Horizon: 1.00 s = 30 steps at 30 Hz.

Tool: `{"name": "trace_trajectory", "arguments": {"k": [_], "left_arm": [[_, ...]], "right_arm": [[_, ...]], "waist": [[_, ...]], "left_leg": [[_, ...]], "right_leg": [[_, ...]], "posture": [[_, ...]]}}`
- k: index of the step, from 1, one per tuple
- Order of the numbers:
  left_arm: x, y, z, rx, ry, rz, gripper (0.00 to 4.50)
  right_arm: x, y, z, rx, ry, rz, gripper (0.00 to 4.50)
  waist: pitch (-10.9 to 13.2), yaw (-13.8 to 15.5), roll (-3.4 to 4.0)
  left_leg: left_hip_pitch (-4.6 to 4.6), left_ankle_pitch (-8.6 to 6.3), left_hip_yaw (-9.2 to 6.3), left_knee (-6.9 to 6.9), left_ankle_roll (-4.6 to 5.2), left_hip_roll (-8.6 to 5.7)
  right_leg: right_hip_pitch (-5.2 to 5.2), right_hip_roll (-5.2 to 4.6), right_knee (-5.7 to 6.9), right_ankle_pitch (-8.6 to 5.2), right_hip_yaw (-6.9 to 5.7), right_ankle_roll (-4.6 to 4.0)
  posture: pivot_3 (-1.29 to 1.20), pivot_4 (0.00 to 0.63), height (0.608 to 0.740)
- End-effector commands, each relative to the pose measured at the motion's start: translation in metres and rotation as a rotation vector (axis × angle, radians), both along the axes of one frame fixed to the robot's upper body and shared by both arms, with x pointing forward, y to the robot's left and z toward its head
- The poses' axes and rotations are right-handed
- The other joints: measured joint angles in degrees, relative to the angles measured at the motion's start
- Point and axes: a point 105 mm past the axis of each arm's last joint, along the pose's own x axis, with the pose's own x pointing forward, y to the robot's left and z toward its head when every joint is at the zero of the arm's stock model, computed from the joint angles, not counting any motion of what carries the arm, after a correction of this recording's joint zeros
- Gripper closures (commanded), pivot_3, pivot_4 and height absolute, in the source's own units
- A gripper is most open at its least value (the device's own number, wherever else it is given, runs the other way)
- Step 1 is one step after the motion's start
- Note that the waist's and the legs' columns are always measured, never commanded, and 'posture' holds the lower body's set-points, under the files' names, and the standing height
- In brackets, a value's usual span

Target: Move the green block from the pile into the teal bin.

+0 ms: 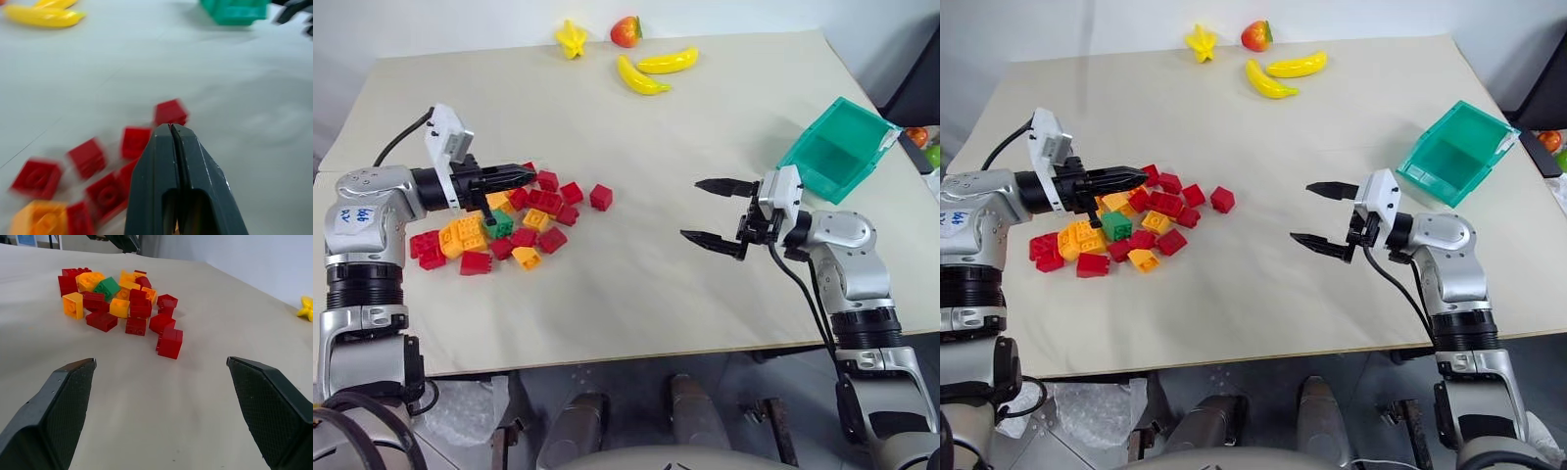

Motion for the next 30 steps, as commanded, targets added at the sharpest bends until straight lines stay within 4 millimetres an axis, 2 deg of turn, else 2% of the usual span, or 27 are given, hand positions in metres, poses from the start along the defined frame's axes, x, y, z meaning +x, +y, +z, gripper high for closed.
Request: {"name": "trace_trajectory", "arguments": {"k": [1,2,4,8,12,18,24,30], "left_arm": [[-0.001,0.006,0.004,0.074,-0.035,0.028,4.48],[0.006,0.017,0.002,0.078,-0.005,0.106,4.18],[0.009,0.033,-0.005,0.109,0.034,0.188,3.94],[0.004,0.057,-0.011,0.146,0.067,0.283,2.81],[-0.005,0.061,-0.018,0.193,0.12,0.274,1.76],[-0.015,0.06,-0.035,0.347,0.347,0.282,0.02],[-0.006,0.051,-0.048,0.412,0.421,0.24,0.02],[0.002,0.06,-0.064,0.538,0.461,0.245,0.02]], "right_arm": [[-0.002,-0.007,0.015,0.017,-0.055,-0.022,0.0],[-0.002,-0.007,0.014,0.017,-0.053,-0.021,0.0],[-0.003,-0.006,0.012,0.014,-0.051,-0.018,0.0],[-0.002,-0.004,0.012,0.016,-0.045,-0.013,0.0],[0.0,-0.001,0.011,0.019,-0.042,-0.003,0.0],[0.004,0.007,0.013,0.022,-0.041,0.027,0.0],[0.006,0.008,0.014,0.011,-0.032,0.04,0.0],[0.008,0.007,0.017,-0.009,-0.032,0.045,0.0]], "waist": [[0.0,-0.03,0.0],[0.0,-0.05,0.0],[0.0,-0.21,0.0],[0.0,-0.2,0.0],[0.0,0.1,0.0],[0.0,0.17,0.0],[0.0,0.15,0.0],[0.0,-0.42,0.0]], "left_leg": [[0.0,0.0,0.0,0.01,0.0,0.0],[0.0,0.0,0.01,0.0,0.0,0.0],[0.02,0.0,0.01,-0.02,0.0,0.01],[0.03,0.0,0.01,-0.07,0.0,0.02],[0.02,0.0,0.0,-0.09,0.0,0.02],[0.02,0.0,-0.01,-0.04,0.0,0.0],[0.02,0.0,-0.03,-0.05,-0.01,0.0],[0.05,0.0,0.03,-0.1,-0.01,0.02]], "right_leg": [[0.0,0.0,-0.01,0.0,0.0,0.0],[0.0,0.01,-0.01,0.0,0.0,0.0],[0.0,0.02,-0.01,0.0,0.01,0.0],[-0.01,0.04,-0.01,0.0,0.02,-0.01],[0.0,0.03,-0.02,0.0,0.02,-0.01],[0.03,0.03,0.02,0.01,0.02,-0.01],[0.03,0.05,0.0,0.01,-0.01,-0.01],[0.02,0.08,0.0,0.01,0.03,-0.01]], "posture": [[0.0,0.15,0.74],[0.0,0.15,0.74],[0.0,0.15,0.74],[0.0,0.15,0.74],[0.0,0.15,0.74],[0.0,0.15,0.74],[0.0,0.15,0.74],[0.0,0.15,0.74]]}}
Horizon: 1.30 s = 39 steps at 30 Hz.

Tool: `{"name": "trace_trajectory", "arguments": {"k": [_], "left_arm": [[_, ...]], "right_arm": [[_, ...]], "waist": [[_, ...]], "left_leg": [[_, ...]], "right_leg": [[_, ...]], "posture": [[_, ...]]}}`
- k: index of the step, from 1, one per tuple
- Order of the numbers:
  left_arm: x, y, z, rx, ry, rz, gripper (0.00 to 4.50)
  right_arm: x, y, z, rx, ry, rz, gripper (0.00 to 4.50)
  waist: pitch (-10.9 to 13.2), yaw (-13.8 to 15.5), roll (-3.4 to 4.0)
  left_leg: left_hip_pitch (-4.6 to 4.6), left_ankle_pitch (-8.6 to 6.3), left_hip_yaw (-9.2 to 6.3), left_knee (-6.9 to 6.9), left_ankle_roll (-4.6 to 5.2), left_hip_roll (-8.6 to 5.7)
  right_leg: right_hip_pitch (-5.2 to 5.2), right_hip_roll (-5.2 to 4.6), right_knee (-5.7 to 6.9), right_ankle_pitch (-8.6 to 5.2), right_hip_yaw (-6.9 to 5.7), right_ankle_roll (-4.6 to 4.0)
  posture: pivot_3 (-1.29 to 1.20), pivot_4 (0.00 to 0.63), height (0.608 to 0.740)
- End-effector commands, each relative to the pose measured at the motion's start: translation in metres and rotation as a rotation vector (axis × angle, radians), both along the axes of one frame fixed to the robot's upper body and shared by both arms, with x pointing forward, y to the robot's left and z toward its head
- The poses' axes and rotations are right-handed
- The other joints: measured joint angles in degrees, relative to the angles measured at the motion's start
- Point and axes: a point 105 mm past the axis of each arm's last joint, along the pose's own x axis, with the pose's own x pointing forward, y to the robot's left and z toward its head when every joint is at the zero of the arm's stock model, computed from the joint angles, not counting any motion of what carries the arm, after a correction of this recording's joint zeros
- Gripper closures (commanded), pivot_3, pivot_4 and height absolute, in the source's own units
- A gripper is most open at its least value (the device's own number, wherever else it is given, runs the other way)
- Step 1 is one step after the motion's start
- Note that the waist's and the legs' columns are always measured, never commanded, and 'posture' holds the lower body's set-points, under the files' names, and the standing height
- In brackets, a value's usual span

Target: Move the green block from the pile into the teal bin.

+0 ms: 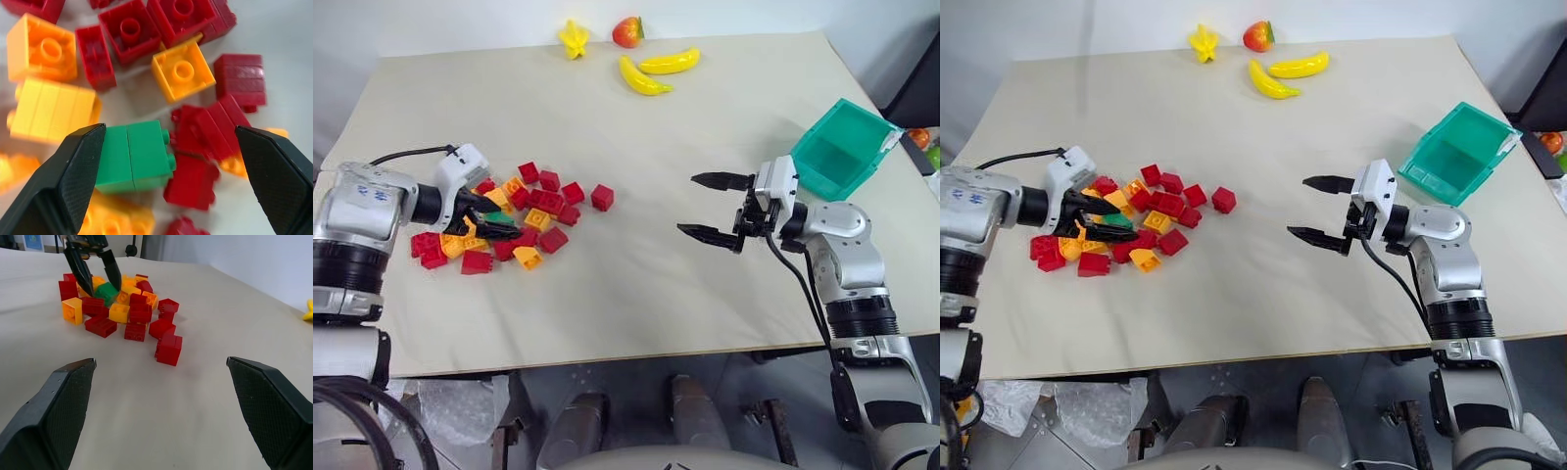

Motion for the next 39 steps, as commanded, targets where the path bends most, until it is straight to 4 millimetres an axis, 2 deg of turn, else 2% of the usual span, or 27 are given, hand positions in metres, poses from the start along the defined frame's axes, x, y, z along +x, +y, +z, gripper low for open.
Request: {"name": "trace_trajectory", "arguments": {"k": [1,7,12,19,22,27,35,39], "left_arm": [[-0.005,0.012,-0.012,0.07,0.075,0.004,0.02],[-0.012,0.021,-0.01,0.126,0.105,0.003,0.02],[-0.033,0.033,0.001,0.162,0.137,0.016,0.02],[-0.044,0.04,-0.005,0.156,0.17,0.042,0.02],[-0.043,0.035,-0.009,0.148,0.167,0.043,0.53],[-0.039,0.036,-0.006,0.149,0.134,0.055,1.98],[-0.039,0.036,0.022,0.111,0.057,0.049,4.48],[-0.037,0.029,0.032,0.096,0.01,0.023,4.48]], "right_arm": [[0.0,0.001,0.014,-0.009,-0.048,0.013,0.0],[-0.001,-0.001,0.015,-0.015,-0.052,0.01,0.0],[-0.002,-0.003,0.011,-0.021,-0.049,0.0,0.0],[0.0,-0.002,0.01,-0.021,-0.047,-0.001,0.0],[0.001,-0.001,0.01,-0.02,-0.05,0.001,0.0],[0.001,0.0,0.01,-0.02,-0.053,0.004,0.0],[0.001,-0.003,0.009,-0.028,-0.063,-0.012,0.0],[0.001,-0.005,0.009,-0.031,-0.066,-0.018,0.0]], "waist": [[0.0,-0.31,0.0],[-0.01,-0.51,0.01],[-0.01,-1.22,0.01],[0.0,-1.11,0.01],[0.0,-1.11,0.01],[0.0,-1.06,0.0],[0.0,-1.0,0.0],[0.0,-0.88,0.0]], "left_leg": [[0.03,0.0,0.01,-0.03,0.0,0.01],[0.05,0.0,0.02,-0.04,0.0,0.02],[0.05,0.0,0.03,-0.1,0.0,0.06],[0.04,0.0,0.03,-0.06,0.0,0.07],[0.03,0.0,0.04,-0.06,0.0,0.09],[0.02,0.0,0.03,-0.06,0.0,0.09],[0.01,0.0,0.03,-0.06,0.0,0.09],[0.0,0.0,0.02,-0.05,0.0,0.08]], "right_leg": [[0.0,0.0,0.0,0.0,0.01,0.0],[0.0,0.01,0.01,0.0,0.03,0.0],[-0.03,0.04,0.02,0.0,0.08,0.0],[-0.04,0.08,0.06,0.0,0.12,0.0],[-0.04,0.09,0.04,0.0,0.14,-0.01],[-0.04,0.1,0.04,0.0,0.13,-0.01],[-0.04,0.09,0.02,0.0,0.12,-0.01],[-0.04,0.08,0.01,0.0,0.11,-0.01]], "posture": [[0.0,0.15,0.74],[0.0,0.15,0.74],[0.0,0.15,0.74],[0.0,0.15,0.74],[0.0,0.15,0.74],[0.0,0.15,0.74],[0.0,0.15,0.74],[0.0,0.15,0.74]]}}
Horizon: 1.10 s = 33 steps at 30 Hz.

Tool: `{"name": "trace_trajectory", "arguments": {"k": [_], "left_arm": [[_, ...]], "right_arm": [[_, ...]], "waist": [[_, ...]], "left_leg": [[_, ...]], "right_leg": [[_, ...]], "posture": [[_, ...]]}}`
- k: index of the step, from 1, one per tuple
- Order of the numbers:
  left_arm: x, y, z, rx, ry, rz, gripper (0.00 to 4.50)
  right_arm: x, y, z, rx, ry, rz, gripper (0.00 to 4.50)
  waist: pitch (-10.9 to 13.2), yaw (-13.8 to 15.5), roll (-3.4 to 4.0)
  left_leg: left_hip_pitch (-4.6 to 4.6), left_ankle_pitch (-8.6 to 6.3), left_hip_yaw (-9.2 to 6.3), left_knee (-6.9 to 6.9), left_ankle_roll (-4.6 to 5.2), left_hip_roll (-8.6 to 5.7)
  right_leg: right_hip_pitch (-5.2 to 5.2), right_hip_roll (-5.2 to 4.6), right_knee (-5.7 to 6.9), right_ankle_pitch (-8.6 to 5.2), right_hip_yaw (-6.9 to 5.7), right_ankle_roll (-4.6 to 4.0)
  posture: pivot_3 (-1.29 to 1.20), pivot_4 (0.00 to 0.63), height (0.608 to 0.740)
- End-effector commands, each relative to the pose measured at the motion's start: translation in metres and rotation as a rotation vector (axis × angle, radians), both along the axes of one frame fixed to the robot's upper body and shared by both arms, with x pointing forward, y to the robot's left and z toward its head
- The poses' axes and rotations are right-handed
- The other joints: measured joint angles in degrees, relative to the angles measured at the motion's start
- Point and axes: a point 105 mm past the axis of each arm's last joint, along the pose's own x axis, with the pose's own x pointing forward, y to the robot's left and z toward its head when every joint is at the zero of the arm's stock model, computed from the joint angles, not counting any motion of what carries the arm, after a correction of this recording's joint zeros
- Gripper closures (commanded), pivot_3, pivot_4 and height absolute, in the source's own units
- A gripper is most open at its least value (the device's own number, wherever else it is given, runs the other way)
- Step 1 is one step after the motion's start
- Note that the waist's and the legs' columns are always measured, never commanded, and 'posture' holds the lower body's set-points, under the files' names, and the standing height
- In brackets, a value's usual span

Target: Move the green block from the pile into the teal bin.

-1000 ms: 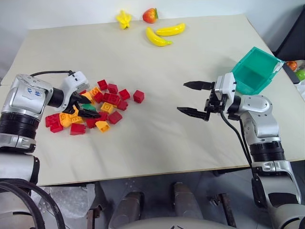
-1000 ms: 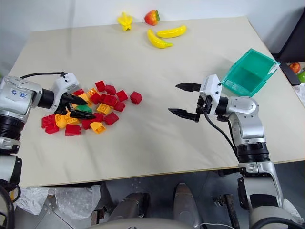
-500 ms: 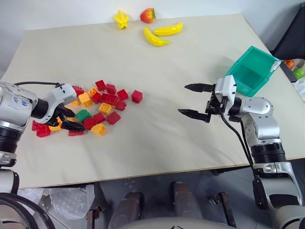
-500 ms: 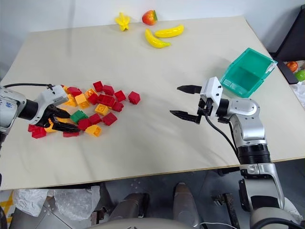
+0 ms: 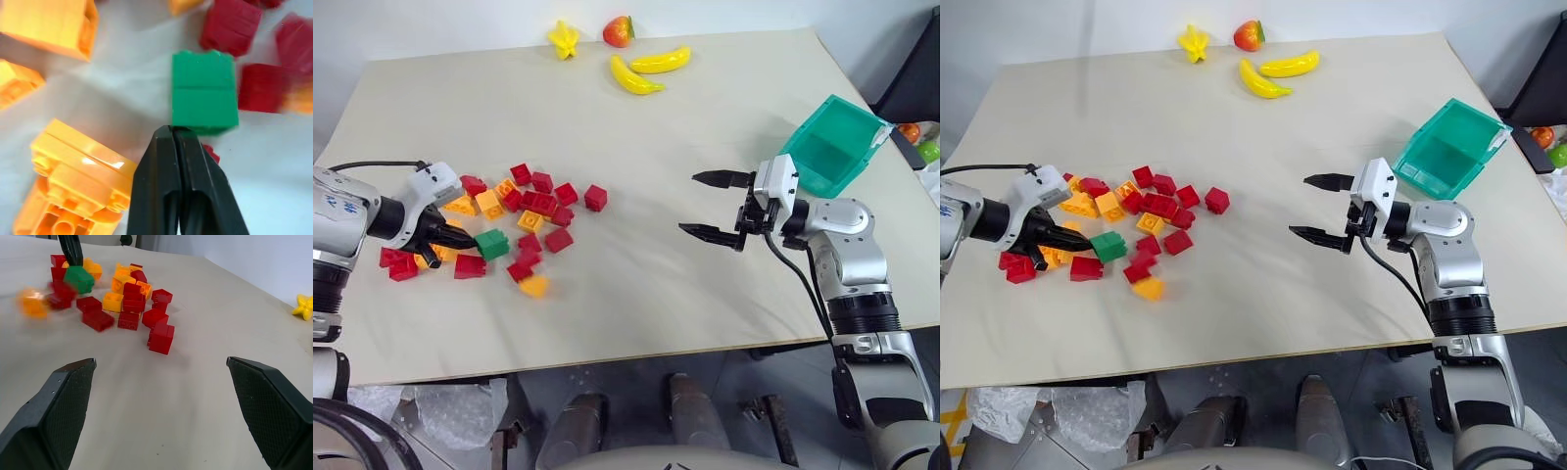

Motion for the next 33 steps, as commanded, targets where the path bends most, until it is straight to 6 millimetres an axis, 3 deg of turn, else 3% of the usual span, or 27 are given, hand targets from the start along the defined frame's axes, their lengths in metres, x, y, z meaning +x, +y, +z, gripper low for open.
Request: {"name": "trace_trajectory", "arguments": {"k": [1,10,16,21,24,31,33], "left_arm": [[0.002,-0.004,0.026,-0.008,-0.089,-0.023,4.48],[0.004,-0.018,0.027,-0.014,-0.109,-0.055,4.48],[0.016,-0.053,0.043,-0.089,-0.217,-0.15,4.48],[0.032,-0.11,0.054,-0.265,-0.305,-0.254,4.48],[0.043,-0.15,0.042,-0.364,-0.313,-0.303,4.48],[0.05,-0.228,0.013,-0.509,-0.213,-0.429,4.48],[0.05,-0.246,0.013,-0.535,-0.193,-0.476,4.08]], "right_arm": [[-0.001,-0.003,0.007,0.004,-0.04,-0.006,0.0],[-0.001,-0.004,0.007,0.004,-0.038,-0.012,0.0],[0.0,-0.012,0.009,-0.002,-0.044,-0.046,0.0],[0.002,-0.028,0.012,-0.011,-0.055,-0.11,0.0],[0.002,-0.039,0.013,-0.016,-0.066,-0.159,0.0],[-0.005,-0.049,0.014,-0.008,-0.088,-0.226,0.0],[-0.013,-0.052,0.012,-0.002,-0.09,-0.252,0.0]], "waist": [[0.0,-0.02,0.0],[0.0,-0.1,0.0],[0.0,0.32,0.0],[0.01,1.4,-0.01],[0.01,1.65,-0.01],[0.02,1.47,-0.03],[0.02,1.53,-0.04]], "left_leg": [[0.0,0.0,0.0,0.0,0.0,0.0],[0.0,0.0,0.0,0.0,0.0,0.01],[-0.02,0.0,0.0,0.05,0.0,0.0],[-0.06,-0.01,0.0,0.21,0.0,-0.01],[-0.12,-0.02,-0.02,0.38,0.02,-0.07],[-0.19,-0.04,0.05,0.56,0.05,-0.11],[-0.2,-0.04,0.08,0.61,0.06,-0.14]], "right_leg": [[0.0,0.0,0.0,0.0,0.0,0.0],[0.0,0.01,0.01,0.0,0.0,0.0],[0.0,0.0,0.01,0.0,0.0,0.0],[0.03,0.0,0.0,0.02,-0.03,0.01],[0.07,-0.04,0.0,0.04,-0.06,0.06],[0.07,-0.06,-0.06,0.12,-0.04,0.09],[0.07,-0.07,-0.08,0.13,-0.02,0.11]], "posture": [[0.0,0.15,0.74],[0.0,0.15,0.74],[0.0,0.15,0.74],[0.0,0.15,0.74],[0.0,0.15,0.74],[0.0,0.15,0.74],[0.0,0.15,0.74]]}}
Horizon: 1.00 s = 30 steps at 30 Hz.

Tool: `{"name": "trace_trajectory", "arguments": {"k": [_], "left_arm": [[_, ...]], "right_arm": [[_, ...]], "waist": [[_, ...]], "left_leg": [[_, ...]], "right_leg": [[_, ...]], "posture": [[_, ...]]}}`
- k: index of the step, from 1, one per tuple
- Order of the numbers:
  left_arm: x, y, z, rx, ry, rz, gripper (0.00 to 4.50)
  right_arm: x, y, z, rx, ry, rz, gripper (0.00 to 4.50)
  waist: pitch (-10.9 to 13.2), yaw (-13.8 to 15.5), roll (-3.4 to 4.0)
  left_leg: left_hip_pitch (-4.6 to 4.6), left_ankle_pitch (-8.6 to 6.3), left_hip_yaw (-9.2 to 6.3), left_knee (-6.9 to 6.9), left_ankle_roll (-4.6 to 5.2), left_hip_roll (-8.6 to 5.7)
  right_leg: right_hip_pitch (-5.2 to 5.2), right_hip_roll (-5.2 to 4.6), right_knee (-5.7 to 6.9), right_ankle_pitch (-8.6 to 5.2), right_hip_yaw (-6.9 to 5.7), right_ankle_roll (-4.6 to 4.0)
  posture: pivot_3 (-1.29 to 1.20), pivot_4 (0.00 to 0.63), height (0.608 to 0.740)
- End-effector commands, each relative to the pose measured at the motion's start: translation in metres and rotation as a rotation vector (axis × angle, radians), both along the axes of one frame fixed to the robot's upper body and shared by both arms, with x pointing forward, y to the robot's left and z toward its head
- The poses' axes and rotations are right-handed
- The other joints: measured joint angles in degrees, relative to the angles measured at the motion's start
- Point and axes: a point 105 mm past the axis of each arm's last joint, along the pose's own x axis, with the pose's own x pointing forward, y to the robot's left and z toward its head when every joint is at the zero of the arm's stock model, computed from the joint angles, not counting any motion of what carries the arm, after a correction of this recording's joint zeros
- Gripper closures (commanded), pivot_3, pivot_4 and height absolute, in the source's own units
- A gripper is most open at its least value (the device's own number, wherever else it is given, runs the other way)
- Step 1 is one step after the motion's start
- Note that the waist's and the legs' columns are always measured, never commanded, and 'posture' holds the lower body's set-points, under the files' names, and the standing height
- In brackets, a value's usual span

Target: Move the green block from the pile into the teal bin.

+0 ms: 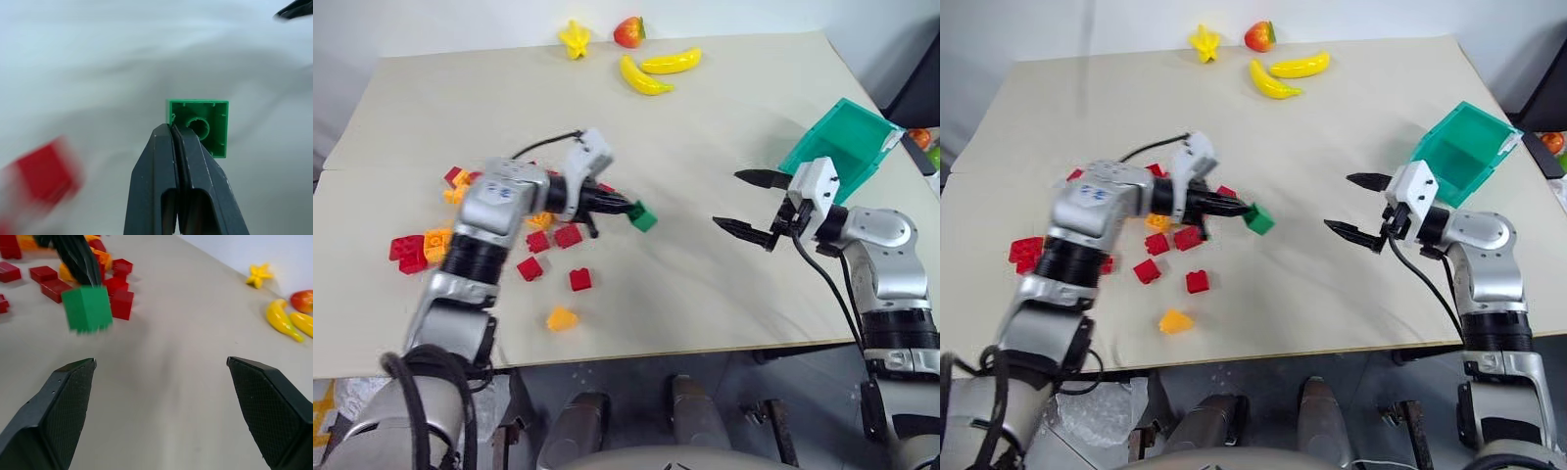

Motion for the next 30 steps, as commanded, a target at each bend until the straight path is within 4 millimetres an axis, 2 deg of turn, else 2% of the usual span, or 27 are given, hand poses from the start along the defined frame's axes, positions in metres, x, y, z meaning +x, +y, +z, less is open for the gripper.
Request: {"name": "trace_trajectory", "arguments": {"k": [1,6,10,14,17,18,22,25,28,30], "left_arm": [[0.002,-0.019,0.015,-0.038,-0.045,-0.066,3.9],[0.003,-0.017,0.027,-0.083,-0.087,-0.093,2.47],[0.001,-0.002,0.038,-0.125,-0.139,-0.107,1.22],[-0.007,0.024,0.044,-0.188,-0.189,-0.134,0.03],[-0.016,0.063,0.034,-0.196,-0.224,-0.14,0.03],[-0.017,0.072,0.029,-0.182,-0.227,-0.134,0.03],[-0.021,0.093,0.016,-0.202,-0.215,-0.129,0.03],[-0.025,0.101,0.013,-0.211,-0.24,-0.136,0.03],[-0.032,0.104,0.024,-0.344,-0.304,-0.158,0.03],[-0.04,0.109,0.022,-0.357,-0.344,-0.183,0.03]], "right_arm": [[-0.014,-0.004,0.014,0.013,-0.065,-0.032,0.0],[-0.023,-0.013,0.016,0.007,-0.066,-0.08,0.0],[-0.03,-0.021,0.019,-0.012,-0.063,-0.112,0.0],[-0.04,-0.037,0.019,-0.053,-0.014,-0.154,0.0],[-0.057,-0.061,0.014,-0.142,0.115,-0.219,0.0],[-0.061,-0.063,0.014,-0.153,0.154,-0.236,0.0],[-0.07,-0.053,0.015,-0.194,0.208,-0.259,0.0],[-0.073,-0.036,0.008,-0.176,0.247,-0.238,0.0],[-0.075,-0.005,-0.002,-0.131,0.292,-0.189,0.0],[-0.07,0.017,-0.012,-0.076,0.33,-0.197,0.0]], "waist": [[0.01,-0.01,-0.02],[0.02,-0.19,-0.02],[0.02,0.06,-0.03],[0.01,0.26,-0.02],[0.0,0.35,0.0],[0.0,0.29,0.0],[0.02,0.86,-0.02],[0.02,1.58,-0.02],[0.02,1.79,-0.03],[0.02,1.81,-0.04]], "left_leg": [[0.0,0.0,-0.01,0.01,0.0,-0.01],[0.05,-0.01,0.13,0.01,0.02,-0.01],[0.08,-0.01,0.13,0.08,0.02,-0.01],[0.07,-0.02,0.13,0.1,0.04,-0.03],[0.08,-0.02,0.14,0.05,0.04,-0.02],[0.1,-0.02,0.14,0.0,0.04,0.01],[0.1,-0.03,0.15,0.13,0.04,0.09],[0.09,-0.01,0.2,0.17,0.03,0.13],[0.09,-0.01,0.2,0.18,0.05,0.17],[0.06,-0.01,0.19,0.18,0.05,0.21]], "right_leg": [[0.0,-0.01,-0.02,0.0,-0.01,0.0],[-0.02,0.0,-0.03,0.01,0.14,0.02],[-0.01,0.01,0.01,0.01,0.16,0.01],[0.0,0.0,-0.02,0.03,0.2,0.04],[-0.01,-0.01,-0.04,0.03,0.21,0.03],[-0.01,0.01,-0.08,0.03,0.2,0.03],[0.03,0.08,-0.1,0.11,0.19,-0.06],[0.12,0.11,-0.3,0.31,0.19,-0.08],[0.16,0.13,-0.41,0.37,0.19,-0.05],[0.14,0.15,-0.42,0.37,0.19,-0.05]], "posture": [[0.0,0.15,0.74],[0.0,0.15,0.74],[0.0,0.15,0.74],[0.0,0.15,0.74],[0.0,0.15,0.74],[0.0,0.15,0.74],[0.0,0.15,0.74],[0.0,0.15,0.74],[0.0,0.15,0.74],[0.0,0.15,0.74]]}}
